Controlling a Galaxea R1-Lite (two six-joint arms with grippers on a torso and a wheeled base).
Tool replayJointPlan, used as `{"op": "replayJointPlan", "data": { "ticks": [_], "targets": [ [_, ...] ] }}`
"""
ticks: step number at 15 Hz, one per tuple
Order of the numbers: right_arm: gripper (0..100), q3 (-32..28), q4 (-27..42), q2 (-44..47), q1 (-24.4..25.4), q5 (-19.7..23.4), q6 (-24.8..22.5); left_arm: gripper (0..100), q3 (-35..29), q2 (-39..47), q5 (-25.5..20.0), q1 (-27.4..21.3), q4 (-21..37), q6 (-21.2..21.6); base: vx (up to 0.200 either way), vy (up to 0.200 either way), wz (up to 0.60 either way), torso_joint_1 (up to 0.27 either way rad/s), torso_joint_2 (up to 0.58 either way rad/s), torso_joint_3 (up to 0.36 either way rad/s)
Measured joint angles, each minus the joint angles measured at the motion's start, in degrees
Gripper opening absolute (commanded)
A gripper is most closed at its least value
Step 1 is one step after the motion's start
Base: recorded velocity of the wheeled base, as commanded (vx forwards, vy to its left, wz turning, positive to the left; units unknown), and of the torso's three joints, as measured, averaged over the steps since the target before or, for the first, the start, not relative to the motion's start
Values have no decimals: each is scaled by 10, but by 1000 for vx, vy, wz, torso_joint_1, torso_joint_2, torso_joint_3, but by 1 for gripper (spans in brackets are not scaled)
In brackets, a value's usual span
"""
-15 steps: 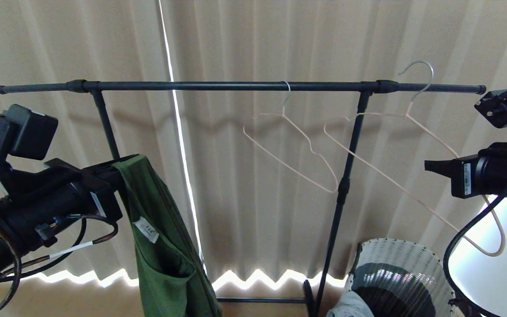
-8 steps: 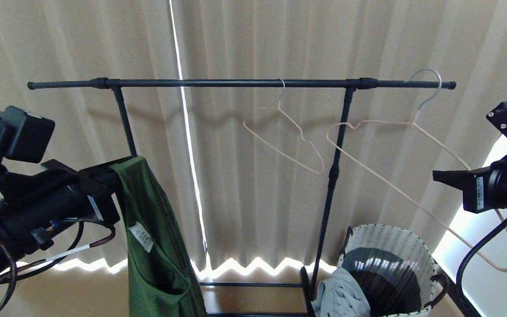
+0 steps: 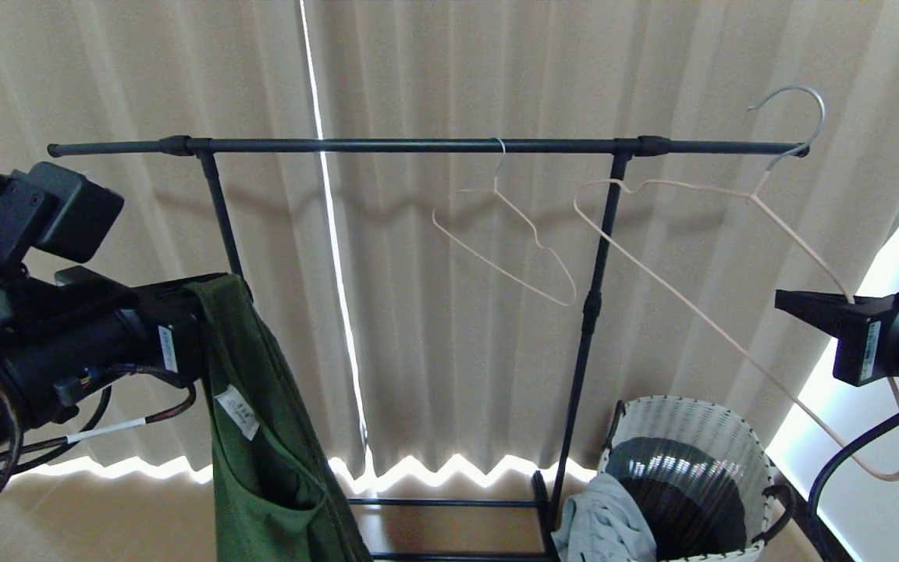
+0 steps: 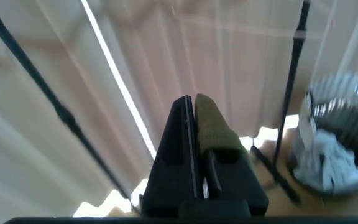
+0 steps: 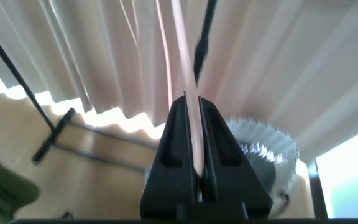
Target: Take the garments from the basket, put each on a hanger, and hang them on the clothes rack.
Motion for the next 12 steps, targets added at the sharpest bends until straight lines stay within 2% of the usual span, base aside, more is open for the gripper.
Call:
{"op": "replayJointPlan", "data": {
  "ticks": [3, 5, 9, 12],
  "targets": [
    [0, 1, -20, 0, 33, 15, 0, 0, -77, -3, 16, -14, 137, -14, 0, 0, 0, 0, 0, 0],
    [0, 4, -26, -2, 62, 17, 0, 0, -117, -2, 39, -32, 195, -47, 0, 0, 0, 0, 0, 0],
    [0, 12, -28, -3, 119, 20, 5, 0, -144, 27, 72, -72, 203, -96, 0, 0, 0, 0, 0, 0],
    [0, 36, -28, -2, 140, 38, 9, 0, -174, 63, 113, -101, 201, -131, 0, 0, 0, 0, 0, 0]
  ]
}}
